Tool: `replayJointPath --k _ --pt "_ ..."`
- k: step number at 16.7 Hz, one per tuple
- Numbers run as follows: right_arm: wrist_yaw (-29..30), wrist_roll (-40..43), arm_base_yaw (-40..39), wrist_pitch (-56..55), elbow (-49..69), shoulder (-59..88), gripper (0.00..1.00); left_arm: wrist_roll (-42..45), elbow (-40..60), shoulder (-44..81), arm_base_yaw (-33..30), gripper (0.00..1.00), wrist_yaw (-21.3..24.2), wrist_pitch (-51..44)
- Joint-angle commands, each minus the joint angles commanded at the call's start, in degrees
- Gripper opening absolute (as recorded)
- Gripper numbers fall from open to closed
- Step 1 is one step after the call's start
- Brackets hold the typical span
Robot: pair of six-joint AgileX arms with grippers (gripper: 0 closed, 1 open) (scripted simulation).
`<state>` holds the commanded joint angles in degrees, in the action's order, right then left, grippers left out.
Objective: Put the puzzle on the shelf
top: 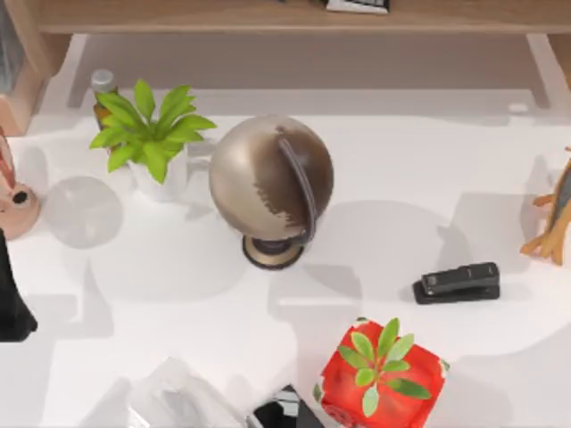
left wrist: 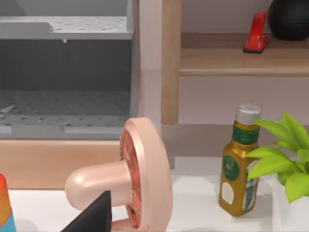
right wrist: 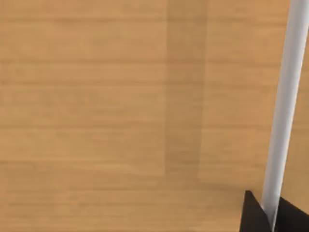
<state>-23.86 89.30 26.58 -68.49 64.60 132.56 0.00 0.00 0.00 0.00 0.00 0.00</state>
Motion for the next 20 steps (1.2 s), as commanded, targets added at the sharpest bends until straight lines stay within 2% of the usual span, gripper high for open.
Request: replayJointPath --k 6,13,20 --pt "-2.7 -0.2 2.2 -5.5 -10.4 -4.4 0.00 0.0 0.0 0.0 0.0 1.00 0.0 0.0" --pt "-3.4 -0.2 2.8 -6.7 -11.7 -5.3 0.00 0.0 0.0 0.0 0.0 1.00 0.0 0.0" --pt "-7.3 -0.3 6.8 -13.5 -24.1 -9.8 0.00 0.0 0.0 0.0 0.0 1.00 0.0 0.0"
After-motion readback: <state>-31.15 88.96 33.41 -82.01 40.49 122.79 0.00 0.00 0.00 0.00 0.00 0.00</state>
